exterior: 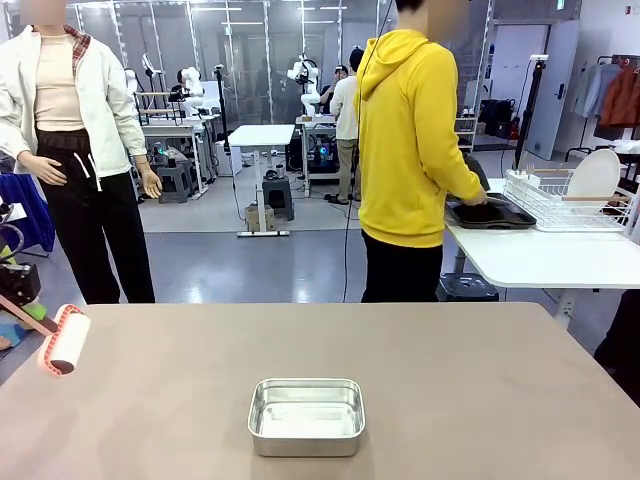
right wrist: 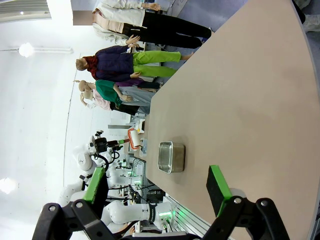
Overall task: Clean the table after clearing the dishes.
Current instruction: Place the Lint Roller back on top of the Airtight Container.
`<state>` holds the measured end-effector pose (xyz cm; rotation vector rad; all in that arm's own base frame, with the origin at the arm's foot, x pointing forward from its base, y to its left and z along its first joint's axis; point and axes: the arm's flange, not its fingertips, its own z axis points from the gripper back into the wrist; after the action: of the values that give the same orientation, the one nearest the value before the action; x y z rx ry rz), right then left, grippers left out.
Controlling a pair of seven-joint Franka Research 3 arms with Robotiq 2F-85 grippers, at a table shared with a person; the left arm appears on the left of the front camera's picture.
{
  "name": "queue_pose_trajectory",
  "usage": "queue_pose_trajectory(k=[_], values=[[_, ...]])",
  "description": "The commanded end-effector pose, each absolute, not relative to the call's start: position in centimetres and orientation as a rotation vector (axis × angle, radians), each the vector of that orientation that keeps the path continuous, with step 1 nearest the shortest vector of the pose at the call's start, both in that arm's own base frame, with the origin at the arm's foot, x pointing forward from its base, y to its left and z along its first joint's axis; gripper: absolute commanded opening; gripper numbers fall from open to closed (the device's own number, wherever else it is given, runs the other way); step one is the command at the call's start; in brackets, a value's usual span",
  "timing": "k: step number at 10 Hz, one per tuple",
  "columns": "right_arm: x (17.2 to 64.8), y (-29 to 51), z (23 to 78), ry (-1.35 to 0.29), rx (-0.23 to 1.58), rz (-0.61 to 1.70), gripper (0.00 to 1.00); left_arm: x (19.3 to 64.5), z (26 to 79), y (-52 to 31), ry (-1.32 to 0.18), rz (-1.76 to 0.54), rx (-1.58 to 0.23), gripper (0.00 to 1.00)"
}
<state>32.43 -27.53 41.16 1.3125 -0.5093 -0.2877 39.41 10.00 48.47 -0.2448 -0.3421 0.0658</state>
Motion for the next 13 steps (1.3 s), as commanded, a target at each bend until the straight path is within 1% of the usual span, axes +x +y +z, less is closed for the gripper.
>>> queue_pose_trajectory(k=[1,5,6,8,10,11,13], values=[[32.3,-27.4,41.5,-0.518,1.312,-0.273,1.00,39.4,48.9,10.1,-0.347,0.080,-0.228,0.22],[32.3,-27.4,41.5,-0.518,1.312,-0.273,1.00,39.4,48.5,10.0,-0.343,0.066,-0.245,0.22],[32.3,-27.4,41.5,-0.518,1.312,-0.273,1.00,40.3,51.0,7.6,-0.365,-0.089,-0.191,0.22],[32.3,-27.4,41.5,-0.518,1.312,-0.273,1.00,41.1,55.6,2.2,-0.427,-0.310,-0.133,0.22],[32.3,-27.4,41.5,-0.518,1.312,-0.273,1.00,40.1,60.8,-4.1,-0.502,-0.556,-0.043,0.22],[32.3,-27.4,41.5,-0.518,1.312,-0.273,1.00,39.3,62.5,-6.9,-0.512,-0.659,-0.006,0.22],[32.3,-27.4,41.5,-0.518,1.312,-0.273,1.00,37.8,65.1,-13.8,-0.501,-0.872,0.142,0.22]])
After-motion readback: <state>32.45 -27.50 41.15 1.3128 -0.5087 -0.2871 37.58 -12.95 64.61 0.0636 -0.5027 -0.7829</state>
